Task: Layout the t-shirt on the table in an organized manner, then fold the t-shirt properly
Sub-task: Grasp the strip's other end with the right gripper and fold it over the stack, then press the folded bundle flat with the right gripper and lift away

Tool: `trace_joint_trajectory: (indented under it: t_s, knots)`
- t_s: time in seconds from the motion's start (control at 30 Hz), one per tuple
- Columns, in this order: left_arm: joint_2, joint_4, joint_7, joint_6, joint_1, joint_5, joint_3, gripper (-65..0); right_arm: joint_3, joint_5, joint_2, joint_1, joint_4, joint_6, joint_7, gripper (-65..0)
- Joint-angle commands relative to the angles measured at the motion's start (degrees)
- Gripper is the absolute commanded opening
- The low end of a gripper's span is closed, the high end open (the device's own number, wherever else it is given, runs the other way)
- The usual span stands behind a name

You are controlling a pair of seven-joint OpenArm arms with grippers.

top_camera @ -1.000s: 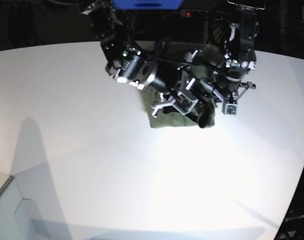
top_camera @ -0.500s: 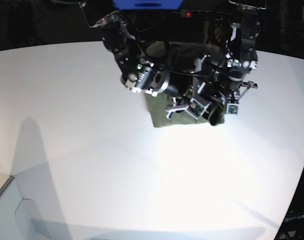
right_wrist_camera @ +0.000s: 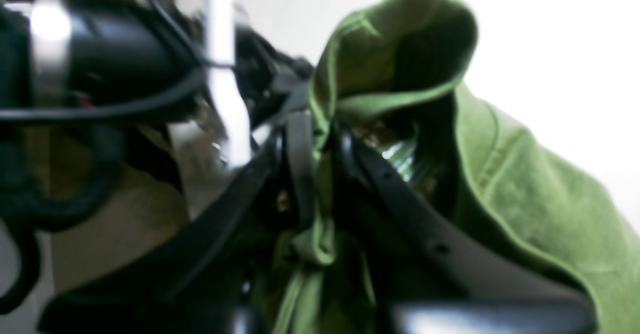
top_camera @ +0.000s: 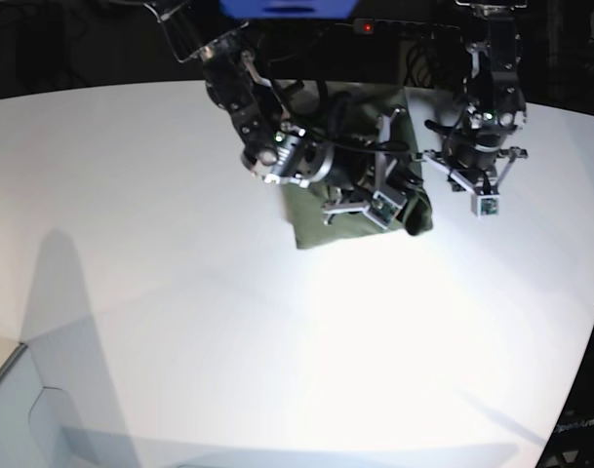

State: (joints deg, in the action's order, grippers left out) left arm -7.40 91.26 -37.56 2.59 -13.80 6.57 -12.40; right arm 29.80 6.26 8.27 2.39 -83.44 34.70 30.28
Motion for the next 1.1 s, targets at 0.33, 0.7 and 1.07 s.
trace_joint_trajectory:
  t_s: [0.33,0.7,1.07]
  knots:
    - [-0.91,4.08,-1.16,-0.26,-2.24,-0.55,-0.21,-65.0,0.22,0.99,0.73,2.22,0.76,0.34,-1.76,-48.4]
    - [-2.84,4.16,-0.81,-0.17,-4.44,-0.02,-4.96,-65.0,-0.13,0.99,0.73,-0.15,-10.5,0.42,-1.76,-40.9]
    - [-2.67,7.07,-0.99,-0.17,-4.26,-0.02,-7.86,-65.0,-16.04,0.9,0.39,-4.37,-10.67,0.42,-1.76,-52.7]
